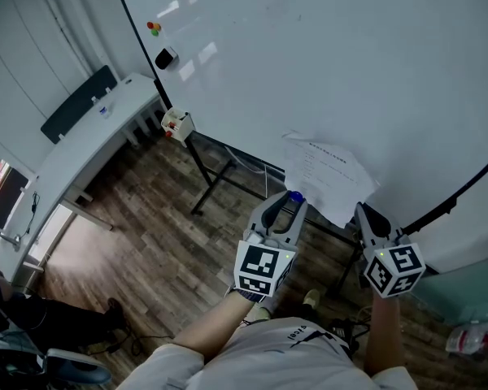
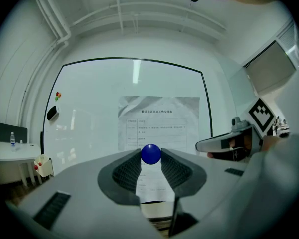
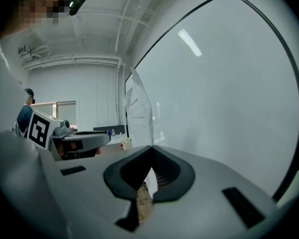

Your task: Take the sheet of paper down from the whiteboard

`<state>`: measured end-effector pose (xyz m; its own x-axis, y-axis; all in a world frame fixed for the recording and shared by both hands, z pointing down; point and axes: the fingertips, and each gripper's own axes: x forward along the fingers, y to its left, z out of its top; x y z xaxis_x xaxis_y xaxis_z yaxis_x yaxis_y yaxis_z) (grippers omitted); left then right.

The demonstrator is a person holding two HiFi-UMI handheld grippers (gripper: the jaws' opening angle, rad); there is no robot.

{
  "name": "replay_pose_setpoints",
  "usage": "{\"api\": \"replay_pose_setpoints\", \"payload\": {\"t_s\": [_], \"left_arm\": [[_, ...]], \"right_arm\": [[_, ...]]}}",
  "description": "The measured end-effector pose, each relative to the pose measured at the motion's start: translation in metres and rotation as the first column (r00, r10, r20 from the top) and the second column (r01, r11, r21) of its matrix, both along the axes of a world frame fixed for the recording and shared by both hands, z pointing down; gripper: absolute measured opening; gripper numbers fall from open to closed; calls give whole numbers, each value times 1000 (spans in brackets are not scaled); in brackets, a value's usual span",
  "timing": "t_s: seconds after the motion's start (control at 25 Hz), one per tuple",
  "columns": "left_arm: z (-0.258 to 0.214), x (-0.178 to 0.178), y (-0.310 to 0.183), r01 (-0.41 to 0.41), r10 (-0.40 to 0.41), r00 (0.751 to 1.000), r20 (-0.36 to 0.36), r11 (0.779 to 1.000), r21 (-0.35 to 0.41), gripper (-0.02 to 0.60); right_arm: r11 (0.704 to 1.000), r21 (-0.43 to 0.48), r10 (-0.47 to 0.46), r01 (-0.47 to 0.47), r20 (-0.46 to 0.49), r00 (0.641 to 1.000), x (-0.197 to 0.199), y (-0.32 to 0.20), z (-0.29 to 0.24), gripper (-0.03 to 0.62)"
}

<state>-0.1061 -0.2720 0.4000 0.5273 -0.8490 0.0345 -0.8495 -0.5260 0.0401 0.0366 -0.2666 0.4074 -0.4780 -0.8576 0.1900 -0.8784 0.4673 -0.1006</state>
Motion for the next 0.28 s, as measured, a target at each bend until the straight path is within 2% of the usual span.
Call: {"api": "replay_pose_setpoints", "payload": {"t_s": [0.28], "left_arm": [[-1,-1,0,1,-1,1000,-3,1000,-6,133]], "right_arm": [[1000,3,-2,2,-1,1000,-1,1,-3,14]]}}
